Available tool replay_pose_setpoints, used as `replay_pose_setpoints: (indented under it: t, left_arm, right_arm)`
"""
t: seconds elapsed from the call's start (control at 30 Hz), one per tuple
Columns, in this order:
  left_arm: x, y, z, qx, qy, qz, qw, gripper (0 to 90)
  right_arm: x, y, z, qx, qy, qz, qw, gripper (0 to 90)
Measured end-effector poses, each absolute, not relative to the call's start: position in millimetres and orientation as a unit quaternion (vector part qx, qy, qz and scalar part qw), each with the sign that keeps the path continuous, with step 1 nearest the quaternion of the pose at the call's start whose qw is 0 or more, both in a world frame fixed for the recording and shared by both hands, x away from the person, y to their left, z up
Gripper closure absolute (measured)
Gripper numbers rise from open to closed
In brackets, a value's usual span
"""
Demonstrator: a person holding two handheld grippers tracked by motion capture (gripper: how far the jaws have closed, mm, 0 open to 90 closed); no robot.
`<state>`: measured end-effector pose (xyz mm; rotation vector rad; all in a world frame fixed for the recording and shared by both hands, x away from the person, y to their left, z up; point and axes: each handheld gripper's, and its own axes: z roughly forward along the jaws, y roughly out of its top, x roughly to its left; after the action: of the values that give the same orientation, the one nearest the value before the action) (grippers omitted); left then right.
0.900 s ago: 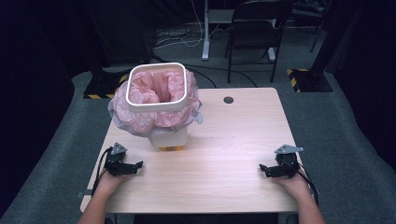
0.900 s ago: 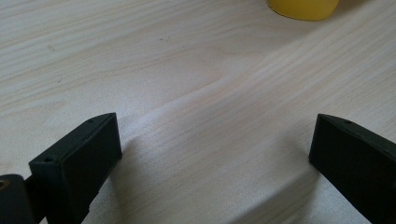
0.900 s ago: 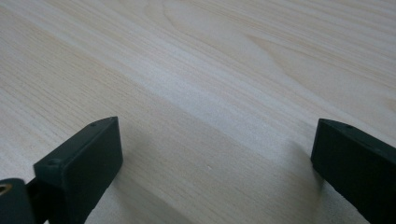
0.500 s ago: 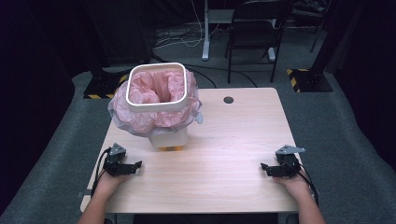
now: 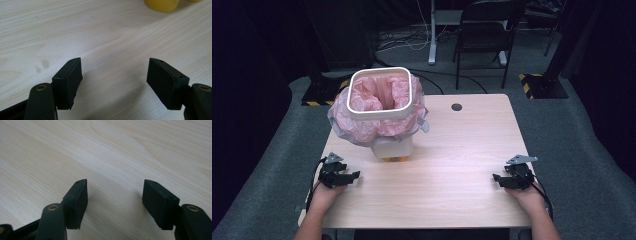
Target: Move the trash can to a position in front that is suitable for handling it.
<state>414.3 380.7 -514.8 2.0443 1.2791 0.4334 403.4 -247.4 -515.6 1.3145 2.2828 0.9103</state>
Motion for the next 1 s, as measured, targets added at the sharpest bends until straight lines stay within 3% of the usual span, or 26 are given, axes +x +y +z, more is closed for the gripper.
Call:
replay_pose_setpoints:
  t: [0.4, 1.0]
  left_arm:
    - [407, 381, -500, 0.759, 0.499, 0.157, 0.386, 30.6]
    - [399, 383, -483, 0.753, 0.491, 0.175, 0.400, 28.5]
  right_arm:
    - [394, -248, -502, 0.465, 0.799, 0.329, 0.195, 39.2]
    - [377, -236, -481, 0.447, 0.792, 0.353, 0.219, 38.8]
